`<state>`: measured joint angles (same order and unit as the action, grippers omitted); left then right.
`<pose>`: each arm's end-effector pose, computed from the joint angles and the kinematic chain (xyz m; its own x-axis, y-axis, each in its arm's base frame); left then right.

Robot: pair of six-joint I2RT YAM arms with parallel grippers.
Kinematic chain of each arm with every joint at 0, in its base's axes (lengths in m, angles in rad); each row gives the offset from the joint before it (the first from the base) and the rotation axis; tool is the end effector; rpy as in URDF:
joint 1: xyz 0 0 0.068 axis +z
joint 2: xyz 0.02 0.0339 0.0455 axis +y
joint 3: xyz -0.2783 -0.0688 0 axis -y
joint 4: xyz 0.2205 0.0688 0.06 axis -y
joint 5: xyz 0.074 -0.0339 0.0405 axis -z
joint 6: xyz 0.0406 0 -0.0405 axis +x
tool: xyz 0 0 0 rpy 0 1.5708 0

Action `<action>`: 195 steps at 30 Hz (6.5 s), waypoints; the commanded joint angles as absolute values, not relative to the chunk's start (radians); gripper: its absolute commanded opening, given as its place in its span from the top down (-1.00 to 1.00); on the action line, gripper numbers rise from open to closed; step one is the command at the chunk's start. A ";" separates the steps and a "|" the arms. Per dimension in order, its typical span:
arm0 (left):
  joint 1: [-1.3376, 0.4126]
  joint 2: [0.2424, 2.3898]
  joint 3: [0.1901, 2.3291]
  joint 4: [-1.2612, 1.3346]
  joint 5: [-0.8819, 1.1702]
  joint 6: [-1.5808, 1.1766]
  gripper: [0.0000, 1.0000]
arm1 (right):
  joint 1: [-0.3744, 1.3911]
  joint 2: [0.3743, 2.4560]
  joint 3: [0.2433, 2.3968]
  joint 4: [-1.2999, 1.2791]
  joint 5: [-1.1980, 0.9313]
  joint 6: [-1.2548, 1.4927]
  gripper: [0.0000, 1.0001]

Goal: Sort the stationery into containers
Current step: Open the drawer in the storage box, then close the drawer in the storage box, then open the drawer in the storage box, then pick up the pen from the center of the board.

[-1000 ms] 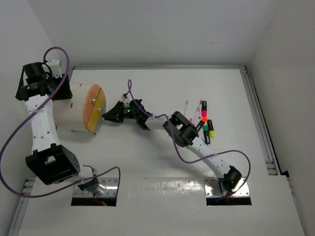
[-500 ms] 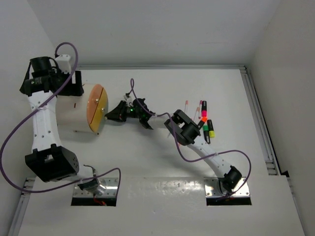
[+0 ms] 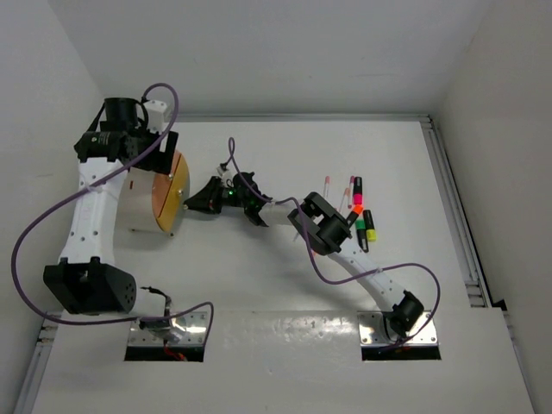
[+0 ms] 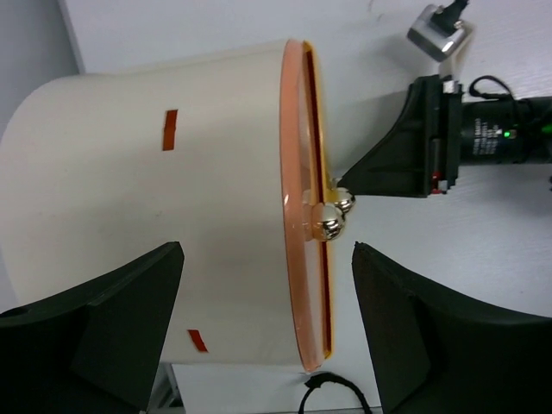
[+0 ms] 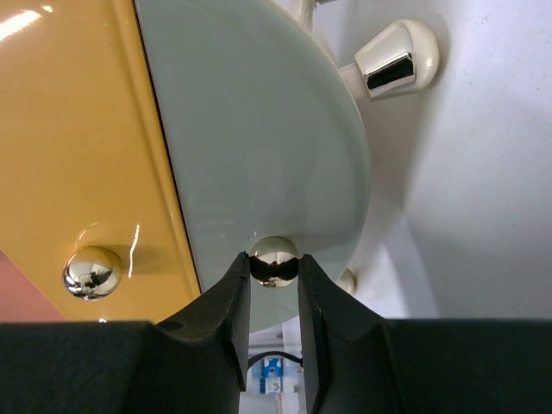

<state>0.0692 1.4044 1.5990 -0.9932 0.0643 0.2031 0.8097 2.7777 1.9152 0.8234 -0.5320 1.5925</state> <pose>0.2581 0.0153 0.4074 -0.7049 0.1529 -0.6927 0.1204 0.9881 0.0956 0.3837 0.4327 0.0799 -0.9728 0.2279 0.0415 0.0481 0.0234 0.9986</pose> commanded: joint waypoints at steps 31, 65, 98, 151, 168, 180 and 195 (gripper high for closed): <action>-0.059 1.416 1.539 -0.933 -0.254 0.172 -0.70 | 0.762 2.666 1.841 0.896 -0.575 1.583 1.00; -0.330 1.442 1.517 -0.969 -0.031 0.146 0.16 | 0.785 2.686 1.905 0.861 -0.558 1.575 1.00; -0.249 1.506 1.335 -0.844 -0.580 0.123 0.32 | 0.782 2.681 1.878 0.876 -0.560 1.583 1.00; -0.225 1.387 1.480 -0.772 -0.102 0.158 -0.69 | 0.692 2.476 1.582 0.856 -0.678 1.485 -0.92; -0.275 1.286 1.658 -0.779 0.031 0.084 -0.70 | 0.480 1.859 1.422 -0.387 -0.568 0.429 0.48; -0.230 1.167 1.557 -0.793 0.031 0.074 -0.83 | 0.371 1.571 1.039 -0.712 -0.065 -0.041 0.34; -0.207 1.140 1.537 -0.808 0.048 0.081 -0.87 | 0.356 1.514 0.890 -0.666 0.038 -0.129 -0.14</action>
